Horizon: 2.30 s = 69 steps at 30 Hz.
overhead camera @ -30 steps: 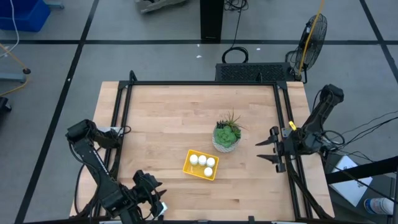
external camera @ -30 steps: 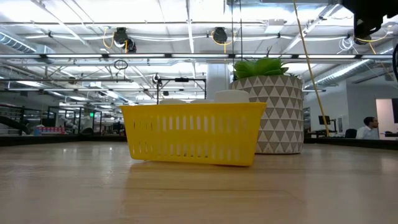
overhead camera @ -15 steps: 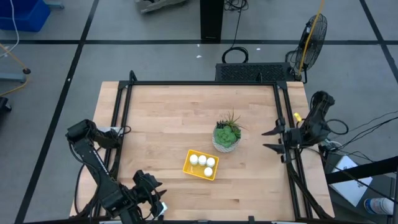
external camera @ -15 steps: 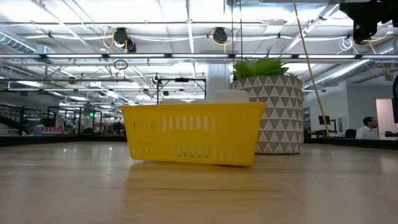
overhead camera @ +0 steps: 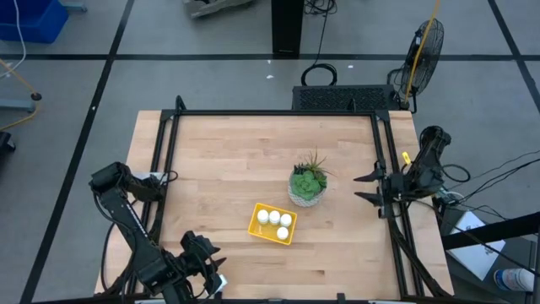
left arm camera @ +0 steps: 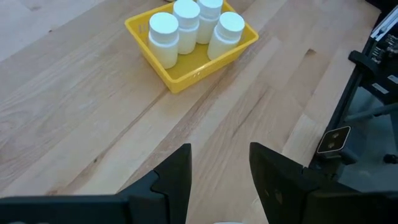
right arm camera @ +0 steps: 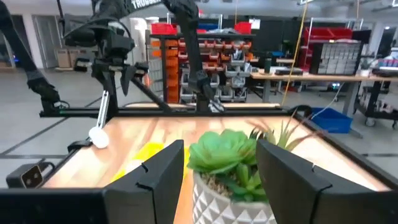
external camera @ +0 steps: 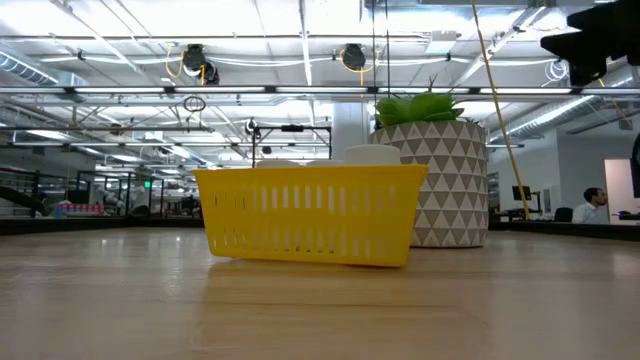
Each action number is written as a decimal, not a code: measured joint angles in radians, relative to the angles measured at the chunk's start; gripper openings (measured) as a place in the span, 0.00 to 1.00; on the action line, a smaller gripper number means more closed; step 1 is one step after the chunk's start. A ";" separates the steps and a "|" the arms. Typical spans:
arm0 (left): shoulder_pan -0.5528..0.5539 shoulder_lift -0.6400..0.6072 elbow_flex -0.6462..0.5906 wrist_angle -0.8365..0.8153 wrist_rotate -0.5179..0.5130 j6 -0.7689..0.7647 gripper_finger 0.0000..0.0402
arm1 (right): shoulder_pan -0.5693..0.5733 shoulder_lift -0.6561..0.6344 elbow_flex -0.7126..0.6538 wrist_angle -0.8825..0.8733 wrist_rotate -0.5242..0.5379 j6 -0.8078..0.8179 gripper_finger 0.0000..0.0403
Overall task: Pick and place pill bottles into a basket
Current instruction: Put the white pill bottle into the yellow bin
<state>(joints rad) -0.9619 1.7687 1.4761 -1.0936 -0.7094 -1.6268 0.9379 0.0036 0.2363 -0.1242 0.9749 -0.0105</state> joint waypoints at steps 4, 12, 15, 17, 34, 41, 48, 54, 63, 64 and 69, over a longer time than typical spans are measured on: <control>0.000 0.000 0.000 0.000 0.000 0.000 0.41 | 0.000 0.000 -0.024 -0.001 -0.002 0.031 0.48; 0.000 0.000 0.000 0.000 -0.003 0.001 0.41 | 0.000 0.000 -0.089 0.015 -0.010 0.101 0.48; 0.000 0.000 0.000 0.000 -0.007 0.001 0.41 | 0.000 0.000 -0.115 0.043 -0.056 0.099 0.48; 0.000 0.000 0.000 0.000 -0.007 0.001 0.41 | 0.000 0.000 -0.121 0.051 -0.102 0.098 0.48; 0.000 0.000 0.000 0.000 -0.018 0.000 0.41 | 0.000 0.001 -0.163 0.055 -0.700 0.077 0.48; 0.000 0.000 0.000 -0.001 -0.025 0.001 0.41 | 0.000 0.040 -0.210 0.154 -0.691 0.096 0.48; 0.000 0.000 0.000 0.007 -0.024 0.023 0.41 | 0.000 0.066 -0.216 0.170 -0.717 0.096 0.48; 0.000 0.000 0.000 0.017 -0.002 0.064 0.41 | 0.000 0.066 -0.217 0.172 -0.716 0.096 0.48; 0.012 0.000 0.000 0.056 -0.006 0.100 0.41 | 0.000 0.066 -0.217 0.173 -0.716 0.096 0.48; 0.015 0.000 0.000 0.053 -0.005 0.101 0.41 | 0.000 0.066 -0.217 0.173 -0.716 0.096 0.48; 0.036 0.000 0.000 0.026 0.060 0.095 0.41 | 0.000 0.066 -0.217 0.173 -0.716 0.096 0.48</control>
<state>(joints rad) -0.9262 1.7687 1.4761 -1.0674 -0.6499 -1.5321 0.9379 0.0696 0.0189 0.0490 0.2589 0.0857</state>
